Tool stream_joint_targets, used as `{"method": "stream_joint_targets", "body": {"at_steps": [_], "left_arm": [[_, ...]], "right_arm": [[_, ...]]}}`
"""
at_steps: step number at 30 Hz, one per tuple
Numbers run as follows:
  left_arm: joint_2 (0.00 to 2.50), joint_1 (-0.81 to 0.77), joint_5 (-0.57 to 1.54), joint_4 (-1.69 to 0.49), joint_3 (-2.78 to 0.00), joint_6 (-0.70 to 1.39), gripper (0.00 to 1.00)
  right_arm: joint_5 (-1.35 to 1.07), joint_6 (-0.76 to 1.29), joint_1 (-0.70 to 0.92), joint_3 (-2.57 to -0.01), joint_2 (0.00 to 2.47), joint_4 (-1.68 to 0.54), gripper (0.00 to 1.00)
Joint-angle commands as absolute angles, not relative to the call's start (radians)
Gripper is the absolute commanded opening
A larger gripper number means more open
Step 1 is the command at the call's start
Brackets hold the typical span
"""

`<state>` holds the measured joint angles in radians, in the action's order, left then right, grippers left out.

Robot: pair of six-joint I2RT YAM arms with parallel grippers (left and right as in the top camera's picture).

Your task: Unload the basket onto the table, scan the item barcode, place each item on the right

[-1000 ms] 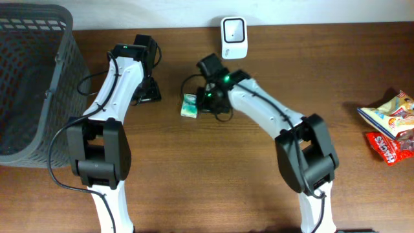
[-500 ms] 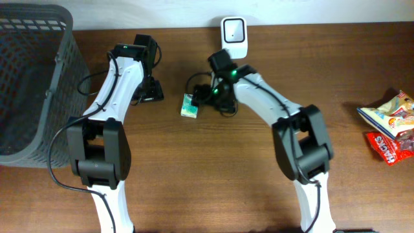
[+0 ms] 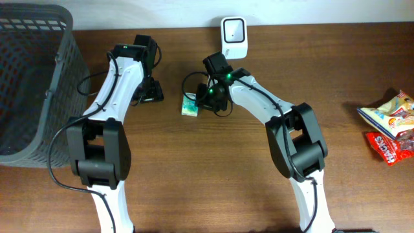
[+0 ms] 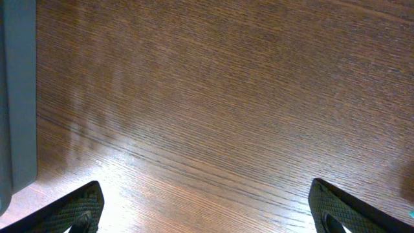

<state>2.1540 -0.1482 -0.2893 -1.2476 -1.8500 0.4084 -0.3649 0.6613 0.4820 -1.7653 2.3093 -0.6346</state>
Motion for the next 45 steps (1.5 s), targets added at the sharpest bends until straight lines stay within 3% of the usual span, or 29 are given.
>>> {"method": "stream_joint_targets", "body": {"at_steps": [1,10,18,23,25,45], "left_arm": [[2.131,-0.140,-0.303,-1.248,-1.843,0.407,0.99],[2.131,-0.140,-0.304,-1.247,-1.843,0.407,0.99],[2.131,-0.140,-0.330,-1.246,-1.843,0.407,0.99],[2.131,-0.140,-0.330,-1.237,-1.843,0.407,0.99],[2.131,-0.140,-0.330,-1.230,-1.843,0.407,0.99],[2.131,-0.140,-0.330,-1.234,-1.843,0.407,0.99]], "right_arm": [[-0.359,0.690,0.511,-1.771,2.341,-0.627,0.30],[-0.443,0.690,0.503,-1.774,2.357,-0.601,0.30],[-0.625,0.679,0.395,-1.827,2.357,-0.666,0.28],[-0.625,0.606,0.365,-1.903,2.355,-0.781,0.29],[-0.625,0.602,0.375,-1.902,2.357,-0.779,0.34],[-0.399,0.622,0.506,-1.889,2.365,-0.748,0.34]]}}
